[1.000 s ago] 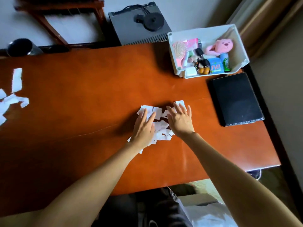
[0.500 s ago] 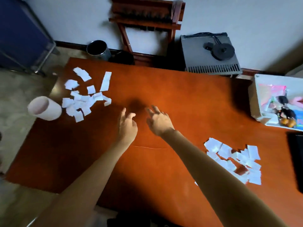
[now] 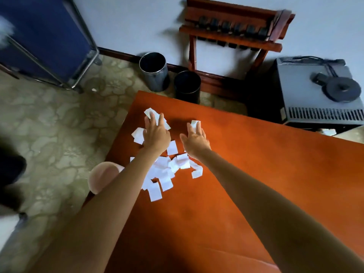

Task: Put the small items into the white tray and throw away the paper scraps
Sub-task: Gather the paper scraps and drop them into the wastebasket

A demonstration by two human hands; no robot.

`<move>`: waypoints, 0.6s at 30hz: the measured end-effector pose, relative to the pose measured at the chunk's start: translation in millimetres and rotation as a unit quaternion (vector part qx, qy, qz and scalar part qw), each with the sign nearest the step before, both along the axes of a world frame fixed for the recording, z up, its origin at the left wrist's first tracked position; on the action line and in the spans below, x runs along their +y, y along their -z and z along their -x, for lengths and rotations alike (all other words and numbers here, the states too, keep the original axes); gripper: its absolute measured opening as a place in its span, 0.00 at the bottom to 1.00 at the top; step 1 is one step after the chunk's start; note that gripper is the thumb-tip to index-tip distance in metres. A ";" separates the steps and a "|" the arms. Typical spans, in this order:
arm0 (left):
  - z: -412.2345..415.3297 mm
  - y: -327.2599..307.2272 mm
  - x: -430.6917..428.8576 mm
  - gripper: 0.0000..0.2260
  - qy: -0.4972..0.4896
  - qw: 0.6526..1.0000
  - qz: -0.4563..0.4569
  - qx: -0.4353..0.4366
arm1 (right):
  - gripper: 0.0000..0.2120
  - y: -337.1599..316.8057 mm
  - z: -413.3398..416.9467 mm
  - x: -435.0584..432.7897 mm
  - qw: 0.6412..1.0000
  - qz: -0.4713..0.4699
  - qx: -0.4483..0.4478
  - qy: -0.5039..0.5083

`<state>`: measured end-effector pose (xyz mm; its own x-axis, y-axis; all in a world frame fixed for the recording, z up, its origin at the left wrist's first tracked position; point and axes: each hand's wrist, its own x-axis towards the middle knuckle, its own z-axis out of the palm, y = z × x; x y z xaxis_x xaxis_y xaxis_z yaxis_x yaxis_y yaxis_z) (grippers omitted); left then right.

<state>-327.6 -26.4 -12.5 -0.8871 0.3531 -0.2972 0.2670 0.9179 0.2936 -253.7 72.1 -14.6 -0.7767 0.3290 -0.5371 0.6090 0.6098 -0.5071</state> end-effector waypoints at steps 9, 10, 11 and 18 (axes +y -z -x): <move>6.0 33.0 -26.8 0.24 0.072 0.994 0.062 -0.048 | 0.24 27.5 10.6 -9.7 0.988 -0.044 0.083 -0.124; -5.0 31.9 -31.8 0.23 0.072 0.994 0.062 -0.049 | 0.24 28.6 6.5 -12.2 0.986 -0.044 0.098 -0.132; -17.1 29.7 -36.5 0.23 0.071 0.994 0.066 -0.047 | 0.23 29.9 0.9 -15.4 0.983 -0.043 0.112 -0.139; -55.9 16.6 -52.6 0.16 -0.022 0.998 -0.042 0.046 | 0.23 31.0 -34.5 -29.1 0.976 -0.010 0.186 -0.115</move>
